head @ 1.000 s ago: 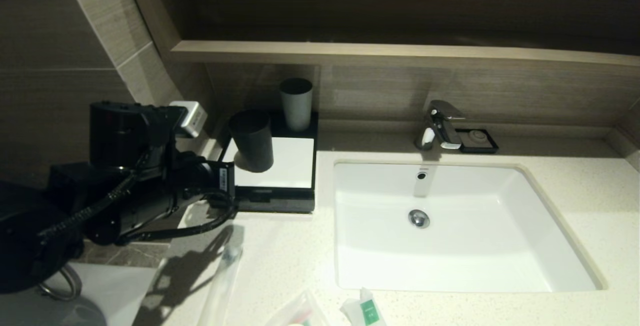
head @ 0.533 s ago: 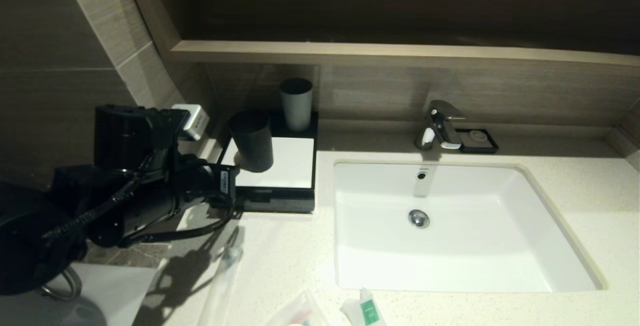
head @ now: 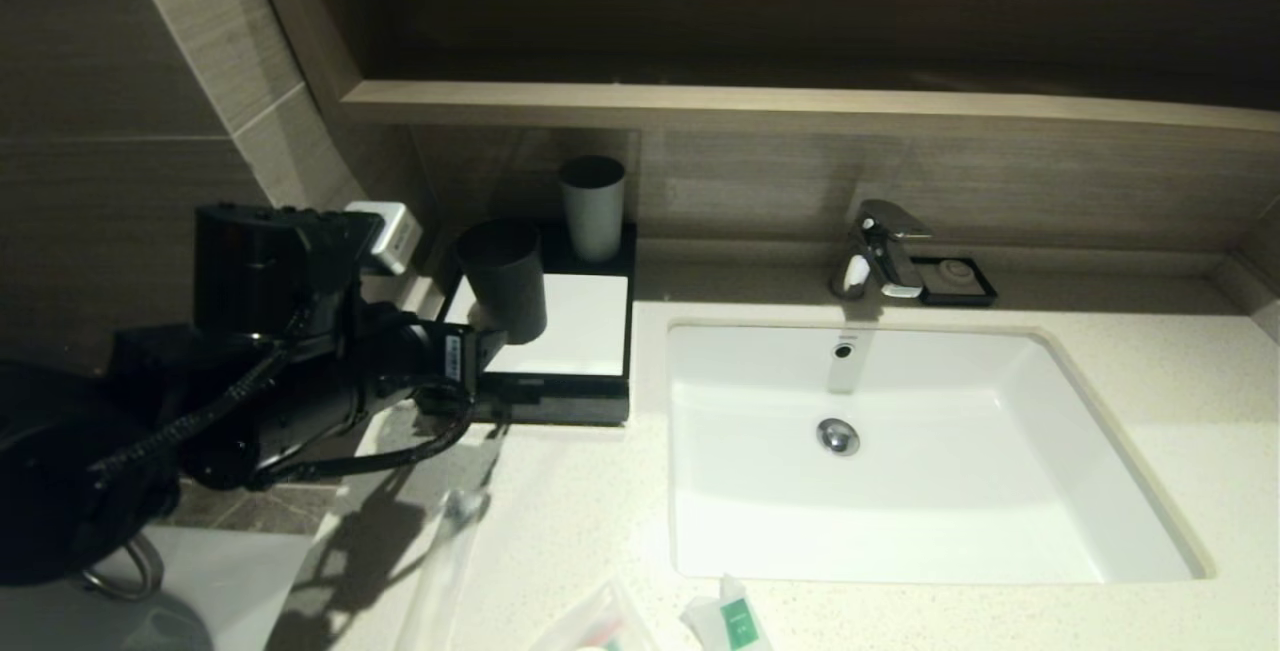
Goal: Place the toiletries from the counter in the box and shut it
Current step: Pick up the cup
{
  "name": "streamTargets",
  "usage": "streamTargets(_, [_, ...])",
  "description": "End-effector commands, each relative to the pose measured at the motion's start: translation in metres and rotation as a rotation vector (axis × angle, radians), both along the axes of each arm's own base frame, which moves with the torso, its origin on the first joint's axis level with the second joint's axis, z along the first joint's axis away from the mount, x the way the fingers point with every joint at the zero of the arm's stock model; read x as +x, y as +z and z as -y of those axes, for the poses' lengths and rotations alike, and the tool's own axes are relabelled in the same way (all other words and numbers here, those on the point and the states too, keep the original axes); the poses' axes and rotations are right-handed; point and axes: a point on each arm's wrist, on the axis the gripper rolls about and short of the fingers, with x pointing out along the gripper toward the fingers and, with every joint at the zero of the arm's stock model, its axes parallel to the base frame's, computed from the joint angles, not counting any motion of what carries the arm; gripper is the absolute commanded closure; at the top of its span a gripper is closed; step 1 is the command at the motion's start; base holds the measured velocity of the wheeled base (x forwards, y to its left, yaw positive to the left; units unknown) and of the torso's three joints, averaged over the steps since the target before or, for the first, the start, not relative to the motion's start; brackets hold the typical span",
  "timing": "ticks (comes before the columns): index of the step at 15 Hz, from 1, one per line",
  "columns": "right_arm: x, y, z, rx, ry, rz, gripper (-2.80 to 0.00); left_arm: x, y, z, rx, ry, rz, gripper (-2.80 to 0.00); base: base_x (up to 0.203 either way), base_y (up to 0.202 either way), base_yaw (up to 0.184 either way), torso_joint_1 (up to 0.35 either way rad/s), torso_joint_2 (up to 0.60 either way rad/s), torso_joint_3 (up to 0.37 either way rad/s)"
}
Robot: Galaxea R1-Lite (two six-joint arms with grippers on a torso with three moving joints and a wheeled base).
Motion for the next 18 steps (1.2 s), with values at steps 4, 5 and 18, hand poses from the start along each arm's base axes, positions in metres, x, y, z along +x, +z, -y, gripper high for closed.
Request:
streamTargets(4, [0.0,0.0,0.0,-0.001,0.0,0.0,0.0,0.003,-0.002,0.008,0.01,0.005,0.0,-2.8,0.0,0.0,0.0,0.0,0.0,0.0])
streamTargets(5, [0.0,0.0,0.0,-0.001,0.0,-0.002,0.0,0.004,-0.001,0.01,0.009,0.004,0.003,-2.8,0.0,0.0,0.0,0.0,0.0,0.0])
streamTargets(18, [0.0,0.0,0.0,-0.001,0.0,0.0,0.0,0.041,-0.021,0.031,-0.005,0.058,0.071,-2.8,0.0,0.0,0.0,0.0,0.0,0.0])
